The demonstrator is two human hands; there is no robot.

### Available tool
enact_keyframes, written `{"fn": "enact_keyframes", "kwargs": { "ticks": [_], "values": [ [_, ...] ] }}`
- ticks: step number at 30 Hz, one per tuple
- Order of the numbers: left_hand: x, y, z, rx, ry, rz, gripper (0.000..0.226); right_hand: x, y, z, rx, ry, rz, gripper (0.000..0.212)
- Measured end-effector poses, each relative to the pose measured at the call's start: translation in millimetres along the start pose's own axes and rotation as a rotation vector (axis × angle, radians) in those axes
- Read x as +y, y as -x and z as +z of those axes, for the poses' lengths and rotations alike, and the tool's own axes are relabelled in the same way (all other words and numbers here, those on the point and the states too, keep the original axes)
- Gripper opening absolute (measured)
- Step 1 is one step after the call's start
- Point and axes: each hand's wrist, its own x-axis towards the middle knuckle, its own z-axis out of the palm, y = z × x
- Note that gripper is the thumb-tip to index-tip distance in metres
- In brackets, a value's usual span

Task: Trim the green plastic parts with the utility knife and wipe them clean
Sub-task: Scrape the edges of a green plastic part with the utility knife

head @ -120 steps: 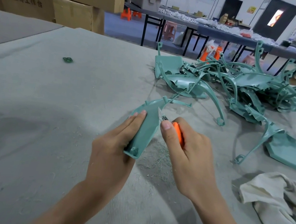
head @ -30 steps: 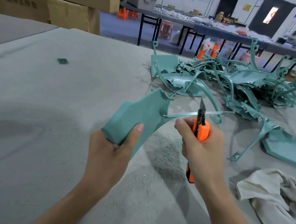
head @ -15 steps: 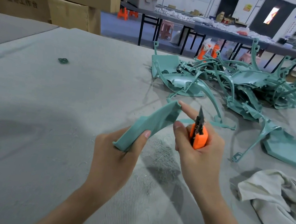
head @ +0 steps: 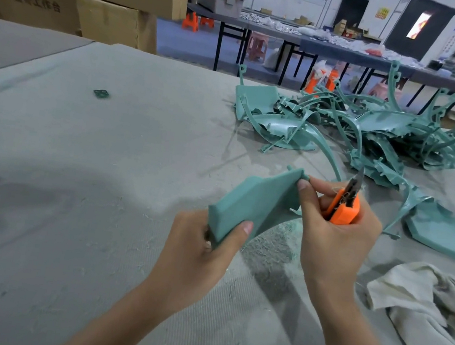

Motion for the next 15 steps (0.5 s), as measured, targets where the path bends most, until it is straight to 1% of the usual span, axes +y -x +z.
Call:
{"fn": "enact_keyframes", "kwargs": {
  "ticks": [4,5,6,7,10,11,13,14,15],
  "values": [
    [2,-1,2,-0.002,0.003,-0.044,0.058,-2,-1,1,-0.002,0.006,0.046,0.023],
    [2,0,2,0.014,-0.01,-0.043,0.057,-3,-1,1,-0.008,0.006,0.042,0.025],
    [2,0,2,0.039,-0.029,-0.041,0.052,-5,0,1,-0.019,0.003,0.038,0.026],
    [2,0,2,0.078,-0.06,-0.028,0.042,-8,0,1,-0.036,0.003,0.029,0.026],
    [2,-2,-2,0.27,-0.246,0.097,0.014,-20,3,-1,-0.156,0.038,-0.052,0.019],
    [3,-4,-4,0.34,-0.309,0.124,0.016,-25,5,-2,-0.223,0.076,-0.093,0.019],
    [0,-7,-11,0.431,-0.376,0.163,0.041,-33,10,-2,-0.378,0.154,-0.176,0.043],
    [-2,-9,-14,0.457,-0.391,0.177,0.048,-37,14,-2,-0.458,0.179,-0.21,0.053],
    [-3,-9,-17,0.481,-0.408,0.184,0.053,-40,17,-1,-0.53,0.199,-0.233,0.056]
  ]
}}
